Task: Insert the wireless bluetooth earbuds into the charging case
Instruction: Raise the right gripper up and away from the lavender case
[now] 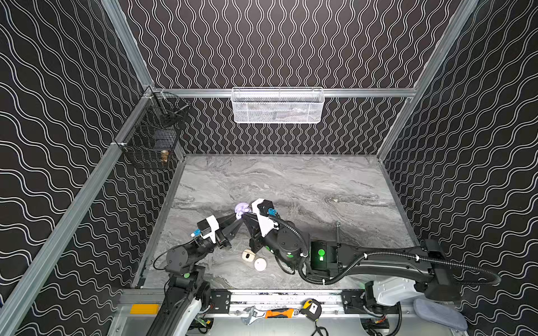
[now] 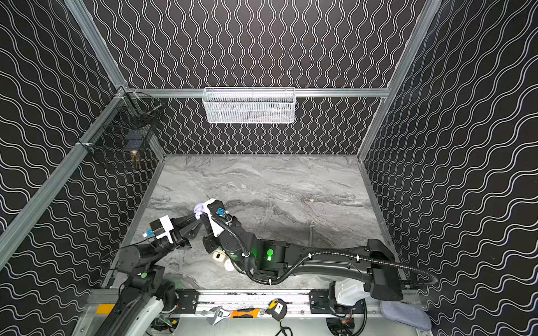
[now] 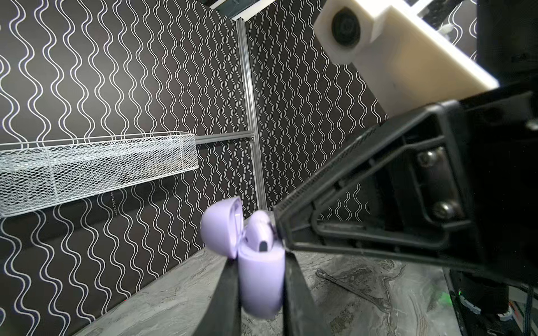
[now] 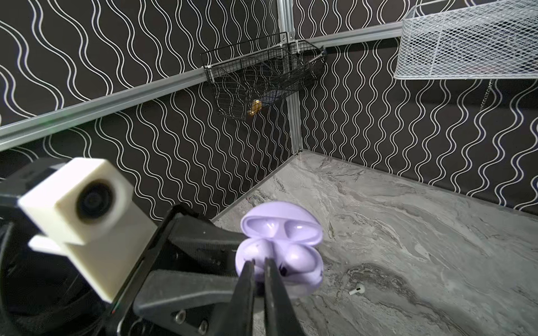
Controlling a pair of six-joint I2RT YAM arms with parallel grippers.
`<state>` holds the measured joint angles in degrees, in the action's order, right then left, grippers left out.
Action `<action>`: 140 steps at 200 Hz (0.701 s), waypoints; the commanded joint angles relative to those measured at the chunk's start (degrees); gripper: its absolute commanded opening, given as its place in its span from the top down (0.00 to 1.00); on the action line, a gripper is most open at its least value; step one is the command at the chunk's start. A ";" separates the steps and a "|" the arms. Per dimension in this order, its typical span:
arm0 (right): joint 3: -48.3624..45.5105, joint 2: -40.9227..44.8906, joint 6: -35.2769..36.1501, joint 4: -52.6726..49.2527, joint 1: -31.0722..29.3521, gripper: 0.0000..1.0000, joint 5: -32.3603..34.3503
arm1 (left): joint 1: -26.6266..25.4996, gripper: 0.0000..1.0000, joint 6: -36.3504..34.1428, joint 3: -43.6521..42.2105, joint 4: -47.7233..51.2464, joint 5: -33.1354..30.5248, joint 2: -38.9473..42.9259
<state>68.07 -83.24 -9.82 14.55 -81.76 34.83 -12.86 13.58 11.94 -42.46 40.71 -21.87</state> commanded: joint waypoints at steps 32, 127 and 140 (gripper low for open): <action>1.37 1.00 1.30 -1.40 0.00 0.86 3.41 | -0.06 1.00 -0.29 0.53 0.00 0.20 1.33; -1.97 11.05 -5.50 -14.34 24.96 0.56 -18.12 | -0.15 1.00 4.56 1.83 -11.92 9.96 -8.58; -1.72 9.60 -6.06 -15.30 27.03 0.52 -21.58 | -0.23 1.00 5.69 2.24 -13.30 10.68 -10.17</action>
<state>65.93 -71.92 -12.67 3.81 -58.08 24.21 -12.93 16.36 13.34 -49.98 48.56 -30.09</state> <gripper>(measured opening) 0.451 0.187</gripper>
